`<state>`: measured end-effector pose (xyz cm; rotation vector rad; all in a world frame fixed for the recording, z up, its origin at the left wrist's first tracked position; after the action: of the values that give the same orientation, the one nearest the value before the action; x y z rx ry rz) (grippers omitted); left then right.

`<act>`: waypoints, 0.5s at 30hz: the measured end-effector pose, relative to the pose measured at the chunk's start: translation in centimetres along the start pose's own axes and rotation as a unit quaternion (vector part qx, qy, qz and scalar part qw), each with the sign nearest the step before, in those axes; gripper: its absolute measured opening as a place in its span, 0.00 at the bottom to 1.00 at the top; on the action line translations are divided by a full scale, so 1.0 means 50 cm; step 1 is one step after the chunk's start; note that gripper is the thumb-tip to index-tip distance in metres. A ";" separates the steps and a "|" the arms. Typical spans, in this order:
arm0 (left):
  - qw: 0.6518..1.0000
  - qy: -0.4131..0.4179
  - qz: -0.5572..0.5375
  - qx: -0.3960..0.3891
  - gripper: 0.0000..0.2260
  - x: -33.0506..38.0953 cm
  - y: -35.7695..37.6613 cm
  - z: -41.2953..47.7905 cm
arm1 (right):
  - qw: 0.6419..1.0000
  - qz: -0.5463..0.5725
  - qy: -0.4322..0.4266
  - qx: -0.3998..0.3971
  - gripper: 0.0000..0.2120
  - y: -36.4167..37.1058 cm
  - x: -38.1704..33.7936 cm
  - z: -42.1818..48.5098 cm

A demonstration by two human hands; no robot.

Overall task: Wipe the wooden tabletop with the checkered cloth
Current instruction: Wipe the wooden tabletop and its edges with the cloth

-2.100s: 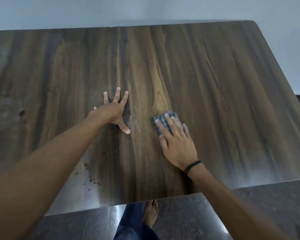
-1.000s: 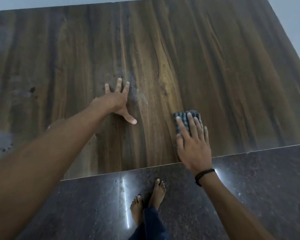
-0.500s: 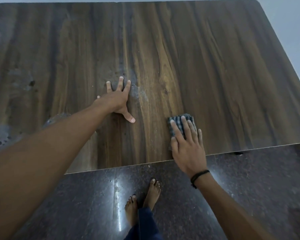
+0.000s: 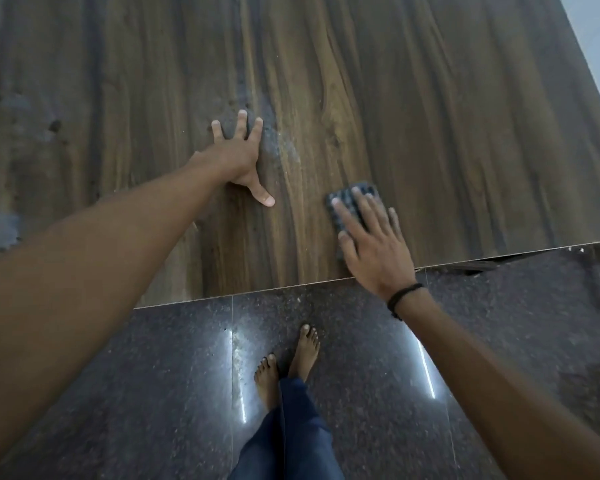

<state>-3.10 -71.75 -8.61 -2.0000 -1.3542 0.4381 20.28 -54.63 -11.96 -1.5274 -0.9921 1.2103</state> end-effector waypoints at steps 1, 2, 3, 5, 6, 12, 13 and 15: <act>1.000 -0.001 -0.004 -0.002 0.72 0.000 0.000 0.001 | 0.998 0.020 0.059 0.007 0.27 0.000 -0.010 0.004; 1.000 -0.001 -0.006 -0.002 0.72 -0.001 0.000 0.002 | 0.997 0.021 0.069 0.002 0.27 0.010 -0.035 -0.005; 1.000 -0.002 -0.005 -0.002 0.72 -0.003 0.000 0.003 | 1.000 0.004 0.019 -0.010 0.27 0.024 -0.074 -0.026; 1.000 0.000 -0.002 -0.006 0.72 -0.003 -0.002 0.003 | 0.993 -0.019 -0.110 -0.033 0.27 0.039 -0.098 -0.060; 1.000 0.000 -0.002 -0.007 0.72 -0.002 -0.002 0.004 | 0.990 -0.024 -0.133 -0.032 0.27 0.030 -0.080 -0.049; 1.000 -0.007 -0.005 -0.012 0.71 0.004 -0.004 -0.006 | 1.000 0.008 -0.007 -0.016 0.27 0.017 -0.092 0.023; 1.000 -0.009 -0.006 -0.013 0.71 0.003 -0.004 -0.007 | 0.996 0.002 -0.081 -0.035 0.27 0.025 -0.104 -0.002; 1.000 -0.008 -0.008 -0.011 0.71 0.002 -0.004 -0.007 | 0.990 -0.001 -0.135 -0.039 0.26 0.008 -0.070 0.019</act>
<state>-2.95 -71.73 -8.20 -2.0060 -1.3905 0.4333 18.71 -57.90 -11.57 -1.4471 -1.2290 1.4169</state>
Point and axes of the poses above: each hand's wrist, its own z-axis towards the middle knuckle, its own y-axis out of the palm, x = y × z, the point moved 3 cm from there along z, towards the middle knuckle, and after that the axes turned 2 degrees about -x, right-handed, at the moved point
